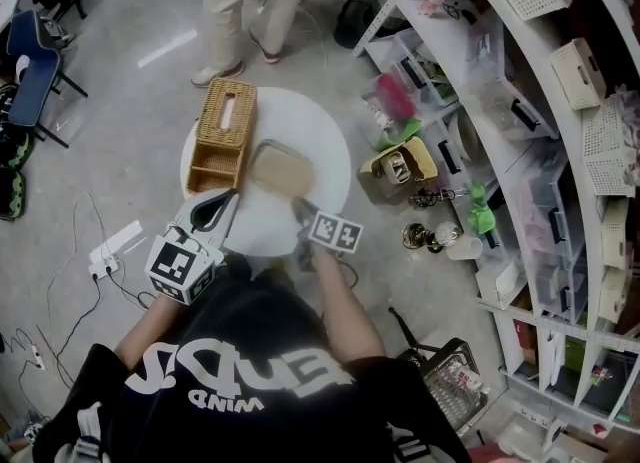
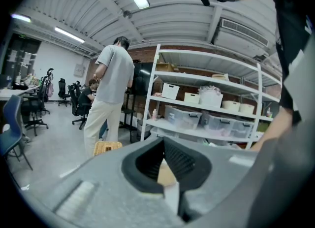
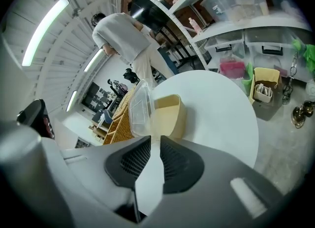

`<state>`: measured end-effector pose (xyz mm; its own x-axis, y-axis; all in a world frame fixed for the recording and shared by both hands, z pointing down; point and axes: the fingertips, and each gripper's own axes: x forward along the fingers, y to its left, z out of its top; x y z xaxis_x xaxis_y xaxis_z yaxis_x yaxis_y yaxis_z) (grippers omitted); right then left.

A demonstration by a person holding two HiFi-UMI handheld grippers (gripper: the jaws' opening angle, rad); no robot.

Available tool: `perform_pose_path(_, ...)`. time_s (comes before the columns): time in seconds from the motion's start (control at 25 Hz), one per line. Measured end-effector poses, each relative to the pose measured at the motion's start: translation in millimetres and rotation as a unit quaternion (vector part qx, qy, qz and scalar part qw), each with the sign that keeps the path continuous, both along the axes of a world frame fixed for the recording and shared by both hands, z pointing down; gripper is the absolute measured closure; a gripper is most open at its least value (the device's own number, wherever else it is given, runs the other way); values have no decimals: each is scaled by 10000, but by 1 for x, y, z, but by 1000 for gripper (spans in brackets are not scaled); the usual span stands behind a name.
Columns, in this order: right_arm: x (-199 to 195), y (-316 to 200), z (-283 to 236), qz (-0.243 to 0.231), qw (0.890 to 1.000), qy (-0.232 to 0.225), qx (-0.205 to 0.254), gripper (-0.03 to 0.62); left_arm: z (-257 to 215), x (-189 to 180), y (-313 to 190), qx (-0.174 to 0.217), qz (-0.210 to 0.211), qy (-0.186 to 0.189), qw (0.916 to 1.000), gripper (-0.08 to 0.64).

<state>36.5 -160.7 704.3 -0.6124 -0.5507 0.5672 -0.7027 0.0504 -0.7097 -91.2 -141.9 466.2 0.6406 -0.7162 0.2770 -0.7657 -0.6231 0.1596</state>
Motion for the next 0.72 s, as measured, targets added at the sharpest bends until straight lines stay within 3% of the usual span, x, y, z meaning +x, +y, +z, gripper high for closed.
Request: perform_pose_path(0.72, 3, 7, -49, 137, 9968, -476, 626, 549, -3, 1, 13, -77, -99, 91, 9999, 558)
